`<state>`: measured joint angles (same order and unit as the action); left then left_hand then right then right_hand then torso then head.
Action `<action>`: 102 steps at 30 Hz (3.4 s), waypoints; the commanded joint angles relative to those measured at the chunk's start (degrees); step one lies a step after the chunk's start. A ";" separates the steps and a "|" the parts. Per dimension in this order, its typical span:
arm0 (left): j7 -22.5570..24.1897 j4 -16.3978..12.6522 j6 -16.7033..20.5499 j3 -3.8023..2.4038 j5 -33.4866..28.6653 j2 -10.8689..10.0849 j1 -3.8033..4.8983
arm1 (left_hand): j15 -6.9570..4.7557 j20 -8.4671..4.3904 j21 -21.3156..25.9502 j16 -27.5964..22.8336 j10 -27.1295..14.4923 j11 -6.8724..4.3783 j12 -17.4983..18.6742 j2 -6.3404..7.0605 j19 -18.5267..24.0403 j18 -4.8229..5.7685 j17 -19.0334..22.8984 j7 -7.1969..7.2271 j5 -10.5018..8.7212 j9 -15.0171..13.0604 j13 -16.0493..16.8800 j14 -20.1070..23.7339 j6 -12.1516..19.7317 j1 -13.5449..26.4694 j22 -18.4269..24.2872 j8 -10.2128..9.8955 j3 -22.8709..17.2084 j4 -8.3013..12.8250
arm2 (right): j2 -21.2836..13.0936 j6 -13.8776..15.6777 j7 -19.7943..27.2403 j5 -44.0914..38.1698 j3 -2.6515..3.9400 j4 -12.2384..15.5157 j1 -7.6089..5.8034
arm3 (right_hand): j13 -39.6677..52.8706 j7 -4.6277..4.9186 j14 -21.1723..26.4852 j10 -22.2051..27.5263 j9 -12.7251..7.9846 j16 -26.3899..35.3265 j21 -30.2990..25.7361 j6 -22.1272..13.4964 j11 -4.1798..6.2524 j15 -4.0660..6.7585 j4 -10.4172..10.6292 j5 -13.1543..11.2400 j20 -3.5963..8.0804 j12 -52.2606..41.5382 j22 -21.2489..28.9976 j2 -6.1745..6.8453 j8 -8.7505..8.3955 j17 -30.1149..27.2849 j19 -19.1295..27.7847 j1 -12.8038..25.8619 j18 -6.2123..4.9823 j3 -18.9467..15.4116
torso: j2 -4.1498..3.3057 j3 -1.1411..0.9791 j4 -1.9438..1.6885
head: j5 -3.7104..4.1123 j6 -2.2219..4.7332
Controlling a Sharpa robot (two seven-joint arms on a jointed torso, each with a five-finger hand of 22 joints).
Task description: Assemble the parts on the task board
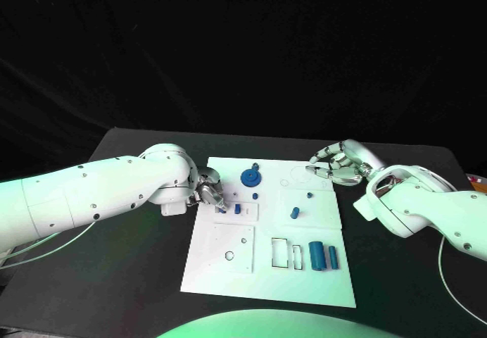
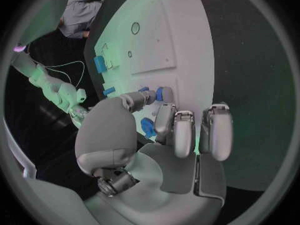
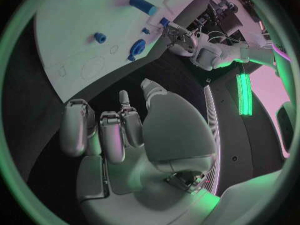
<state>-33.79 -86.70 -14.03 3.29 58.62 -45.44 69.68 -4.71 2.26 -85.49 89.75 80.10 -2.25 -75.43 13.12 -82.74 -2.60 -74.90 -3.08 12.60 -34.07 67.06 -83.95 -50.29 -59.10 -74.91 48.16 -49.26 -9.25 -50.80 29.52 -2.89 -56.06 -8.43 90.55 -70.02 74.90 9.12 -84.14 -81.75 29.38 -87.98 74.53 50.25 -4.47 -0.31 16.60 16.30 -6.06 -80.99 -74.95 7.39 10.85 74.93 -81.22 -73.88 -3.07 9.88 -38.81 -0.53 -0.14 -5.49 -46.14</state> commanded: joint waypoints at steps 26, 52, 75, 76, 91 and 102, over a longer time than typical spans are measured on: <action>-0.92 0.62 -0.84 0.30 -0.55 0.06 -0.41 | -0.37 -0.10 -0.21 0.25 0.40 -0.11 -0.40 -0.43 -0.52 0.41 -15.10 1.73 0.00 4.89 0.43 -6.05 -2.03 0.38 -6.57 1.65 10.51 -7.06 | -0.21 -0.48 0.22 -0.40 0.00 0.13 0.04 | 4.68 -0.21 -4.01 0.30 0.06 0.39 -0.49 -0.20 0.32 0.33 -0.08 0.36 0.08 0.33 -2.11 -0.10 0.28 6.72 0.37 0.54 -0.94 -0.40 | -0.01 0.06 -0.01 | 0.15 0.11; 0.24 -0.37 1.10 -0.56 -2.20 -1.85 -0.40 | -0.22 -0.07 -0.13 0.25 0.38 0.06 -0.26 -1.97 -0.56 0.41 -15.10 1.56 0.05 8.90 0.45 -6.05 -2.24 4.67 -6.65 2.69 22.99 -7.63 | -0.28 -0.50 0.27 -0.40 0.00 -0.01 0.19 | 4.65 -0.21 -3.99 0.32 0.06 0.42 -0.58 -0.23 0.32 0.33 -0.06 0.34 0.08 0.36 -2.06 -0.14 0.30 6.64 0.41 0.65 -0.96 -0.47 | -0.01 0.03 0.00 | 0.35 0.27; 21.60 -1.79 23.36 -2.13 -1.88 -2.31 -0.05 | 6.04 4.73 26.50 -20.88 -29.92 7.57 28.26 -1.33 26.87 -7.31 14.14 -6.38 0.59 16.23 -33.90 9.49 13.63 -11.99 28.74 -2.64 22.77 -7.58 | -0.33 -0.26 0.58 -0.31 0.00 -0.21 0.35 | 4.59 -0.21 -3.94 0.38 0.05 0.50 -0.74 -0.29 0.32 0.34 -0.09 0.36 0.09 0.41 -1.97 -0.22 0.35 6.43 0.47 0.74 -0.99 -0.56 | 0.06 -0.05 -0.03 | 1.21 1.26; 23.35 -1.81 24.46 -1.89 -0.52 -2.06 -0.09 | 6.30 5.02 29.45 -24.87 -31.43 7.73 29.82 -0.82 29.40 -7.84 18.98 -6.53 0.58 16.73 -35.27 12.99 13.64 -13.82 31.87 -3.13 21.74 -7.27 | -0.33 -0.26 0.62 -0.29 0.00 -0.21 0.35 | 4.59 -0.21 -3.94 0.38 0.05 0.50 -0.74 -0.29 0.32 0.34 -0.09 0.36 0.09 0.41 -1.97 -0.22 0.35 6.43 0.47 0.74 -0.99 -0.56 | 0.04 -0.03 -0.01 | 1.30 1.36; 33.80 -0.20 30.13 0.60 20.71 2.06 -1.49 | 6.51 5.32 33.16 -25.74 -31.70 7.92 38.71 3.49 28.63 -7.90 25.18 -5.52 -0.03 23.15 -48.28 16.31 10.10 -25.62 33.82 -12.16 20.71 -5.24 | -0.33 -0.15 1.30 -0.40 -0.01 -0.17 0.42 | 4.24 -0.21 -3.78 0.67 0.05 0.73 -1.59 -0.32 0.33 0.34 -0.17 0.41 0.09 0.73 -1.30 -0.26 0.37 5.71 0.94 0.63 -1.19 -0.54 | -0.08 0.01 -0.06 | 1.85 1.75; 31.58 1.88 23.89 1.15 28.56 4.91 -1.77 | 6.66 5.46 28.43 -20.43 -32.33 8.10 41.71 3.58 26.04 -7.14 22.59 -5.08 0.05 24.45 -51.78 13.97 7.59 -26.09 28.56 -15.41 22.68 -5.10 | -0.27 -0.06 1.38 -0.40 -0.01 -0.12 0.43 | 3.88 -0.20 -3.61 1.00 0.04 0.96 -2.22 -0.39 0.32 0.34 -0.23 0.46 0.10 1.07 -0.82 -0.28 0.37 5.02 1.29 0.51 -1.33 -0.52 | -0.07 0.05 -0.01 | 1.85 1.64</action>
<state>-2.27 -85.12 12.84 4.43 82.49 -40.92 67.97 1.95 7.69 -56.87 69.16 48.05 5.64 -34.04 16.65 -56.43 -9.77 -52.25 -8.18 12.64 -9.67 15.38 -69.53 -42.32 -84.56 -46.10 33.01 -26.87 -14.46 -51.12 29.62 -2.15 -56.02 -8.44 90.36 -69.64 74.90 9.12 -84.13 -81.12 29.36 -87.31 72.64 50.25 -4.27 -0.31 16.44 16.53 -6.05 -80.18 -74.93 7.09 10.84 74.93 -80.40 -73.58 -3.97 9.73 -38.89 -0.49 -0.15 -3.65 -44.48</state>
